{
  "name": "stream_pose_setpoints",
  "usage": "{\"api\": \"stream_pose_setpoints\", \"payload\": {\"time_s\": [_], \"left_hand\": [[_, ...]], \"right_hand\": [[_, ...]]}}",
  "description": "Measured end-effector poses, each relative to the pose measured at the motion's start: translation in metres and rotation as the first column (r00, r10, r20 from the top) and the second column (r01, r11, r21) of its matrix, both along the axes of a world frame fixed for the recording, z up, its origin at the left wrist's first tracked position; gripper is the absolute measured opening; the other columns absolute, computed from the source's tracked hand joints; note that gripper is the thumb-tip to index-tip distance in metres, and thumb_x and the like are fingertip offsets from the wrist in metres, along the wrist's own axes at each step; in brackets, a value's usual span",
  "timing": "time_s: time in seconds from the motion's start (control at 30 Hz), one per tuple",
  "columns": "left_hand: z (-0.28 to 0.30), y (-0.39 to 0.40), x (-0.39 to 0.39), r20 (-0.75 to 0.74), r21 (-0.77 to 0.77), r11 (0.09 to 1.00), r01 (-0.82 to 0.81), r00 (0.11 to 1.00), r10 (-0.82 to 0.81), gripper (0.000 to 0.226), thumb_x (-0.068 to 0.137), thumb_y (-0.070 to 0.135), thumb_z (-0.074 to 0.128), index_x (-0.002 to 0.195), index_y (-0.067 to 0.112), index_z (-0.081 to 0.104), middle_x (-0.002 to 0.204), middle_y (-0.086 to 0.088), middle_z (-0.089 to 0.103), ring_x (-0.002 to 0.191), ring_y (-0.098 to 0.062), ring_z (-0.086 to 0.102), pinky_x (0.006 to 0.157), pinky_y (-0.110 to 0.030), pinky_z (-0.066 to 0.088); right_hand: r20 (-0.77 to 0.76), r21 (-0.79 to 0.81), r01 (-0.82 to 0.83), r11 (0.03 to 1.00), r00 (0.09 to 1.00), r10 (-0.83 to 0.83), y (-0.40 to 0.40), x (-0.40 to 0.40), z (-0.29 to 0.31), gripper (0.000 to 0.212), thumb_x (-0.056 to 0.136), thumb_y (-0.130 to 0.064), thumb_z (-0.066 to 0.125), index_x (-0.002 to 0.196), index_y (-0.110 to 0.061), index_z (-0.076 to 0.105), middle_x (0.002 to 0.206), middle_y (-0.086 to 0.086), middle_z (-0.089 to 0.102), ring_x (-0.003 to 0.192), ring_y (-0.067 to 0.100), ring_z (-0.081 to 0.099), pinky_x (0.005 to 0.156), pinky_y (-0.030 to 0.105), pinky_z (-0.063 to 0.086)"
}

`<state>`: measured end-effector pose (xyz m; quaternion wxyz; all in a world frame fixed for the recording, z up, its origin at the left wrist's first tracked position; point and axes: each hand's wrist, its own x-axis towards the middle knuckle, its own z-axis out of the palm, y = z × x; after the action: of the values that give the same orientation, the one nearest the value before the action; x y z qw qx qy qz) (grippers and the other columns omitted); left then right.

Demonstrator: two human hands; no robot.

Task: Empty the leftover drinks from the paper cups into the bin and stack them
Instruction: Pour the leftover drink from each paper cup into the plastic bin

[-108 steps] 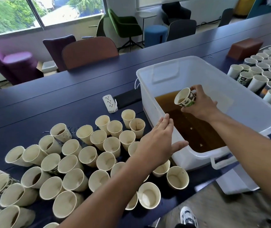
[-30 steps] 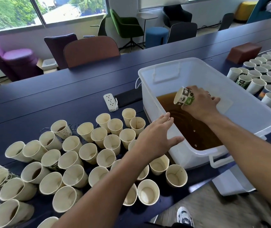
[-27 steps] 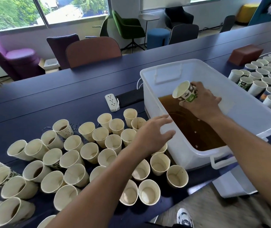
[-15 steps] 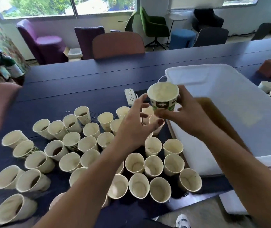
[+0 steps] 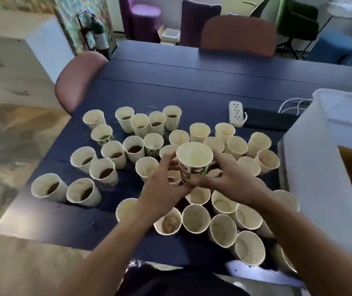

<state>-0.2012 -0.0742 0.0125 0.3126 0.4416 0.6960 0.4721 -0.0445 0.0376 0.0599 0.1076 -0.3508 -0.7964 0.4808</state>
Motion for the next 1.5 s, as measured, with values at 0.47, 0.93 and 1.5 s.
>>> {"api": "stream_pose_setpoints", "payload": {"time_s": [0.47, 0.93, 1.5], "left_hand": [[-0.033, -0.081, -0.075, -0.139, 0.027, 0.945, -0.326, 0.935, 0.326, 0.066, 0.080, 0.028, 0.084, 0.127, 0.052, 0.044, 0.124, 0.014, 0.060, 0.112, -0.006, 0.059, 0.087, -0.020, 0.051], [-0.103, -0.127, -0.133, -0.051, -0.380, 0.498, -0.780, 0.555, 0.831, 0.035, 0.095, 0.049, 0.056, 0.122, 0.028, 0.053, 0.107, 0.001, 0.072, 0.103, -0.021, 0.065, 0.092, -0.046, 0.052], [-0.079, -0.122, -0.150, -0.175, -0.353, 0.505, -0.787, 0.586, 0.791, 0.035, 0.099, 0.031, 0.058, 0.071, 0.014, 0.069, 0.073, -0.007, 0.071, 0.075, -0.031, 0.068, 0.075, -0.049, 0.057]], "right_hand": [[-0.005, 0.106, -0.032, 0.994, 0.999, 0.033, -0.019, -0.132, -0.026, 0.018, 0.096, -0.033, 0.062, 0.102, -0.029, 0.078, 0.079, -0.009, 0.072, 0.071, 0.005, 0.062, 0.067, 0.023, 0.048], [0.453, 0.361, -0.313, 0.878, 0.882, 0.128, -0.023, -0.187, -0.085, 0.025, 0.095, -0.034, 0.052, 0.092, -0.023, 0.074, 0.090, 0.003, 0.070, 0.083, 0.025, 0.064, 0.070, 0.038, 0.056], [0.452, 0.407, -0.436, 0.803, 0.860, 0.238, -0.026, -0.193, -0.088, 0.037, 0.099, -0.046, 0.053, 0.129, -0.027, 0.063, 0.125, 0.000, 0.064, 0.109, 0.024, 0.063, 0.082, 0.043, 0.057]]}}
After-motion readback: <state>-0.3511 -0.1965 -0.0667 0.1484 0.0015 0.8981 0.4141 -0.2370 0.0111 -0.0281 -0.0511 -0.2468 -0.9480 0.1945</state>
